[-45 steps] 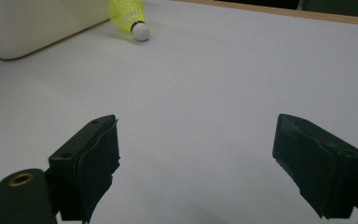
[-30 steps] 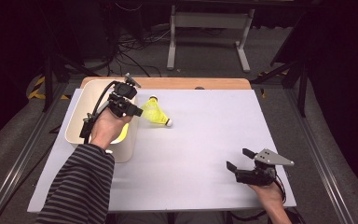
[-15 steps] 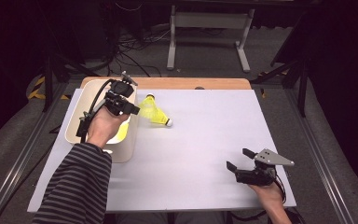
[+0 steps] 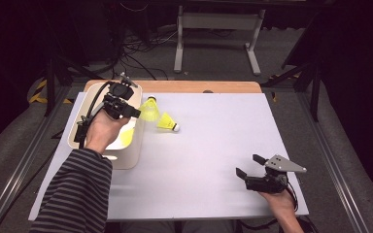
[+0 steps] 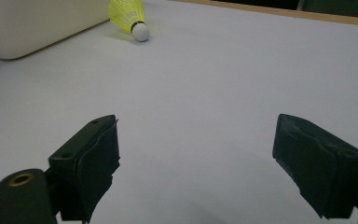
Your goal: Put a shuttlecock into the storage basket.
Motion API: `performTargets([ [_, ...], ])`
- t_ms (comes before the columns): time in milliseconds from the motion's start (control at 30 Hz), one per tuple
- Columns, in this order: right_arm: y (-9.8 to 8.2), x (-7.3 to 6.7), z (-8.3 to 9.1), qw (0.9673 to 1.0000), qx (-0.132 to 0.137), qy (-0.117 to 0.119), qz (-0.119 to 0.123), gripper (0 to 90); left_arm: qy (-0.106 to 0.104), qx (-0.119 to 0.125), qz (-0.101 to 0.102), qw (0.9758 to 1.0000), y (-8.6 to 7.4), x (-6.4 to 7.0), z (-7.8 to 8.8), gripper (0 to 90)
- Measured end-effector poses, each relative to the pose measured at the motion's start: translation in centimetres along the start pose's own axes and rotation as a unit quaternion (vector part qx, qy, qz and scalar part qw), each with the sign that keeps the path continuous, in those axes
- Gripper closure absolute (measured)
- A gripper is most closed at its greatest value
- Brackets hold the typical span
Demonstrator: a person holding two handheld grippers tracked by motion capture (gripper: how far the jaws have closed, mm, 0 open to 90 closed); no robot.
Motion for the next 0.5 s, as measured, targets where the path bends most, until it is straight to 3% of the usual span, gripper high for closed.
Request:
performTargets([
  [500,0.0,0.0,0.0,1.0,0.0,0.0,0.0,14.8,0.005,0.006,0.013,0.9999,-0.4,-1.1,0.7,90.0],
])
Point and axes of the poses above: each handheld gripper's, and its own axes: z roughly backward along the jaws, y roughly out of its top, x roughly to its right, the point moved 9 cm from there along -z, roughly forward along the jaws, and after that the axes turned 2 degrees about -z, right-handed, at the moved point
